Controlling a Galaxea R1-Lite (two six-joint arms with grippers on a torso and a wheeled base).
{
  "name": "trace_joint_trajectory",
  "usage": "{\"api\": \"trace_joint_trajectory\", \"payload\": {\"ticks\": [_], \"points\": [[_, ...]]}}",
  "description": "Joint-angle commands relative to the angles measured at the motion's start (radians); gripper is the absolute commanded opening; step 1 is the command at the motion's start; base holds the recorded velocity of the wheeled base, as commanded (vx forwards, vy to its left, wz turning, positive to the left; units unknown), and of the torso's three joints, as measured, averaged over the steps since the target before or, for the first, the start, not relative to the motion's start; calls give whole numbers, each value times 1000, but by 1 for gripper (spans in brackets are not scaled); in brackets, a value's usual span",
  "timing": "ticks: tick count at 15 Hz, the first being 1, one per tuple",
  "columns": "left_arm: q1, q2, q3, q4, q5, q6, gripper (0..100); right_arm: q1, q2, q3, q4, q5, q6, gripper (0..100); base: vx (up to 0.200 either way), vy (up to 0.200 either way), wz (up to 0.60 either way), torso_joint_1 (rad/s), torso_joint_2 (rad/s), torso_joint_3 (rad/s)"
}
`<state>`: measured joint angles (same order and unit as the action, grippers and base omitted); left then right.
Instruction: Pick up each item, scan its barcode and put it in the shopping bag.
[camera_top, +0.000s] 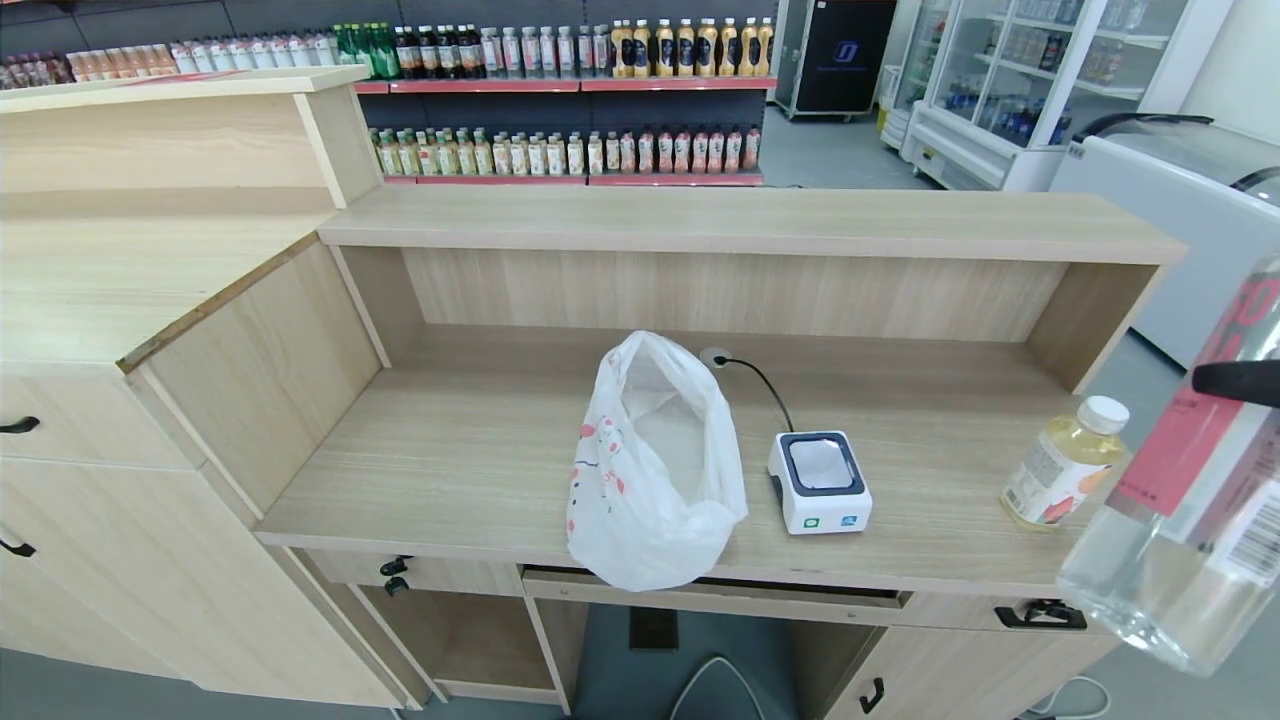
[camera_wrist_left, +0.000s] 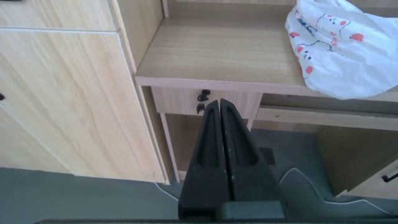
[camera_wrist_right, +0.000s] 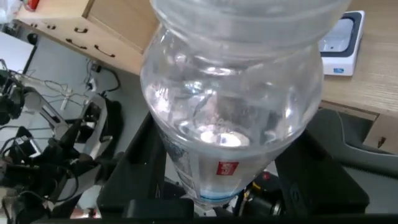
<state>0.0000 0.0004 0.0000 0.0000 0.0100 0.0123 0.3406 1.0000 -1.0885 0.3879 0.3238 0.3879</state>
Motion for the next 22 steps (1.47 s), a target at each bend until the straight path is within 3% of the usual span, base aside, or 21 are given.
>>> {"api": "trace_joint_trajectory", "payload": {"ticks": [1,4,9,16,19,22], "points": [[0,0,0,0,1,0,0,81,-9,-8,0,-68,19,0,0,0,0,0,0,0],[0,0,0,0,1,0,0,202,20,-45,3,-175,23,0,0,0,0,0,0,0],[0,0,0,0,1,0,0,317,62,-82,52,-347,23,0,0,0,0,0,0,0],[0,0,0,0,1,0,0,480,126,-214,109,-355,106,0,0,0,0,0,0,0],[0,0,0,0,1,0,0,567,155,-289,207,-353,111,0,0,0,0,0,0,0],[0,0,0,0,1,0,0,600,160,-269,221,-356,109,0,0,0,0,0,0,0]]}}
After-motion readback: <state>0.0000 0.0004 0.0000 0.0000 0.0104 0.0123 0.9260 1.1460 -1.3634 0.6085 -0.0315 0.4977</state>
